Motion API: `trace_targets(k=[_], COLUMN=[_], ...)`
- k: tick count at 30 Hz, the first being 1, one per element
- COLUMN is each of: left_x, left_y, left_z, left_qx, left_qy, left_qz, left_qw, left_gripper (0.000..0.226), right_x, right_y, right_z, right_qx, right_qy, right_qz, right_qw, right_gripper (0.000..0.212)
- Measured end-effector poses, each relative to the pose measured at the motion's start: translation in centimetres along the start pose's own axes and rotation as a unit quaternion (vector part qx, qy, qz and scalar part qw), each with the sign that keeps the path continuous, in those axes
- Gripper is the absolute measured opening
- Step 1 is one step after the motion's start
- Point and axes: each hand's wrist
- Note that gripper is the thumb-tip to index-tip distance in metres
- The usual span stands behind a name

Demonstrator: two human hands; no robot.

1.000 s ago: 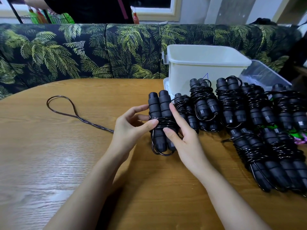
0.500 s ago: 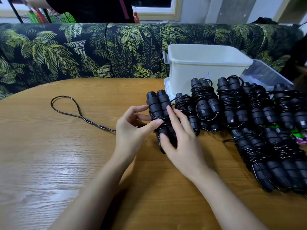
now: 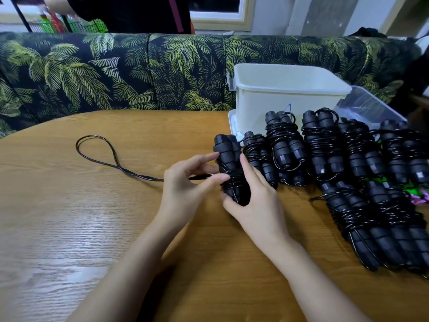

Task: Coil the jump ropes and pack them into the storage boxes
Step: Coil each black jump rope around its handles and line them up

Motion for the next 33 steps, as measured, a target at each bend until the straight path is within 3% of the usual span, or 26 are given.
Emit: trace_targets(k=[6,9,11,13,16,21,27,33], left_x=[-0.4,-0.4,-0.4,-0.6,-1.1,-1.0,-0.9,-0.3], left_y=[-0.4,-0.5,-0.6,-0.6,-0.7,-0.9,-0.7,-0.1], left_z=[0.4,0.5,0.7,0.9,1.1,1.7,0.9,-0.1], left_qx=[-0.034,-0.043,-0.018,0.037,0.094,0.108,0.026,-0.034], left_qy=[0.048,0.084,0.113,0.125,0.167,0.163,0.159,0.090], left_qz=[0.033,0.084,0.132,0.146,0.163,0.168,0.188,0.190], left_qw=[0.998,0.992,0.985,0.981,0.968,0.966,0.969,0.977], left_gripper=[0.041,0.066,0.082,0.080,0.067,0.072,0.064,0.072], right_x=[0.4,0.7,0.8,0.7,0.7,0.3,0.4,0.7], right_y=[-0.1,-0.2,-0.1,-0.1,0.0,-0.2,0.0,0.5], right_z=[0.3,0.6,0.7,0.7,0.7,0.4,0.2,-1.2], right_qx=[0.048,0.067,0.067,0.068,0.077,0.062,0.077,0.019], right_qy=[-0.236,-0.290,-0.306,-0.316,-0.316,-0.284,-0.245,-0.080], right_qz=[-0.047,-0.034,-0.020,-0.011,0.001,0.022,0.043,0.064], right_qw=[0.969,0.954,0.949,0.946,0.946,0.957,0.966,0.995], right_gripper=[0.077,0.073,0.073,0.072,0.070,0.069,0.073,0.103])
Point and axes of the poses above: each hand's wrist, its own y-axis away from the middle knuckle, its own z-axis out of the back of the hand, x = y × z, and after that the axes turned 4 degrees about -x, right-handed
